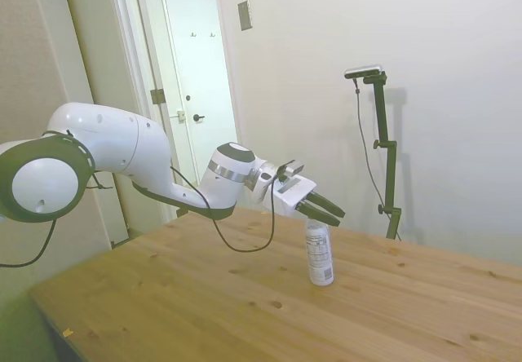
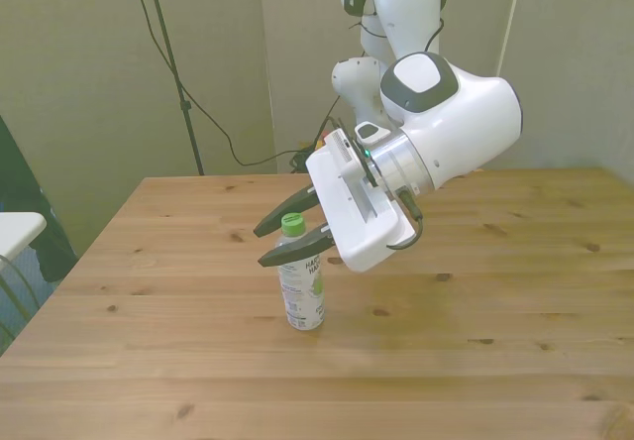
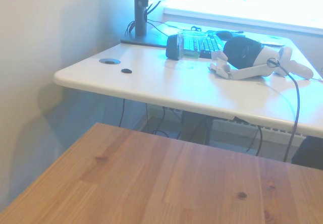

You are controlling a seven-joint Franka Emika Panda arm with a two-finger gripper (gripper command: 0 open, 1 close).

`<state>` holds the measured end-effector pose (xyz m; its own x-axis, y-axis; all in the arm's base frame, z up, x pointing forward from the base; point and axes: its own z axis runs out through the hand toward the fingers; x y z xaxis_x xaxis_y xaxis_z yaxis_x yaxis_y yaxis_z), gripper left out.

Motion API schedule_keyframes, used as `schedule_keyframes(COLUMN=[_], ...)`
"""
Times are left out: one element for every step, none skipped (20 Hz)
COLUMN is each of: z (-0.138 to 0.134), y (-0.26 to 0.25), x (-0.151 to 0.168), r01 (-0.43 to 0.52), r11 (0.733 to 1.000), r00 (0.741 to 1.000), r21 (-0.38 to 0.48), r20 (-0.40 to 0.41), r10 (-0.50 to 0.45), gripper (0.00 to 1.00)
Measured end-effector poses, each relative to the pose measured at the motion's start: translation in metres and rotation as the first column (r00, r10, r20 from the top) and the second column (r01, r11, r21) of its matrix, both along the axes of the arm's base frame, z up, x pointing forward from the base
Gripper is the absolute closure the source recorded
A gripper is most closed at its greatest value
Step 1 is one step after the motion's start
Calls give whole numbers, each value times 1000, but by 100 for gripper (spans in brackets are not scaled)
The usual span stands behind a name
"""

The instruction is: Stand the water bottle

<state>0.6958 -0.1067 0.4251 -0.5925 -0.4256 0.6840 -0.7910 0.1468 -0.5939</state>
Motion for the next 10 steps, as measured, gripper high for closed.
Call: schedule_keyframes(z=[0, 1, 2, 5, 7, 10, 14, 18, 22, 28], y=[0, 0, 0, 1, 4, 7, 12, 16, 20, 23], x=[0, 0, 0, -1, -2, -4, -7, -11, -16, -22], r01=[0, 0, 0, -2, -9, -20, -37, -53, -66, -82], r11=[1000, 1000, 1000, 1000, 1000, 999, 997, 994, 990, 985], r00=[1000, 1000, 1000, 1000, 1000, 1000, 999, 998, 997, 994], r21=[0, 0, 1, 5, 18, 37, 68, 97, 125, 152], r20=[1, 2, 4, 7, 7, 2, -10, -25, -40, -55], r10=[0, 0, 0, 2, 8, 20, 38, 55, 72, 91], gripper=[0, 0, 0, 0, 0, 0, 0, 0, 0, 0])
